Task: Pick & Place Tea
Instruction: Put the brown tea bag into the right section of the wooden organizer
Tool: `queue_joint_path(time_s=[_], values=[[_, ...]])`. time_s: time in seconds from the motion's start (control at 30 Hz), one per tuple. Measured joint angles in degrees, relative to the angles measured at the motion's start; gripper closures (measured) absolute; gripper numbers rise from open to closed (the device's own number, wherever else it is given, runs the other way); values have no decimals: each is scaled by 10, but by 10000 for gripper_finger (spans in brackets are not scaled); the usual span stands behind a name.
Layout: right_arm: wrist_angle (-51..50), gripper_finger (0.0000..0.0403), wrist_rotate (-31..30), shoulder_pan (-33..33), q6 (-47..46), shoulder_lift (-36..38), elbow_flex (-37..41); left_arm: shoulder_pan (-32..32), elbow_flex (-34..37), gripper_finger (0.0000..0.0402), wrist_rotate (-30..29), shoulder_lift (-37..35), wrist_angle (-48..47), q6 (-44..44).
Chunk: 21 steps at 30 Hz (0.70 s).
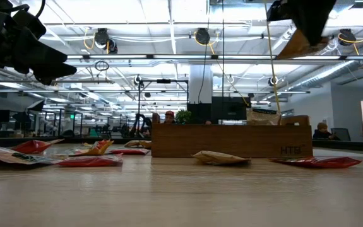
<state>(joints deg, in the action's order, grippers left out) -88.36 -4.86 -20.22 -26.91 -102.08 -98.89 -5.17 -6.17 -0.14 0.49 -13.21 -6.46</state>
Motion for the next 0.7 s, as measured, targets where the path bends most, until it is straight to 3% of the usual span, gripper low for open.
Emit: queue_joint_path(time_s=[0.37, 0.7], values=[[37, 403, -75, 8, 2, -28, 22, 0, 0, 149, 0, 0, 0, 0], [40, 403, -103, 6, -95, -28, 61, 0, 0, 149, 0, 0, 0, 0]])
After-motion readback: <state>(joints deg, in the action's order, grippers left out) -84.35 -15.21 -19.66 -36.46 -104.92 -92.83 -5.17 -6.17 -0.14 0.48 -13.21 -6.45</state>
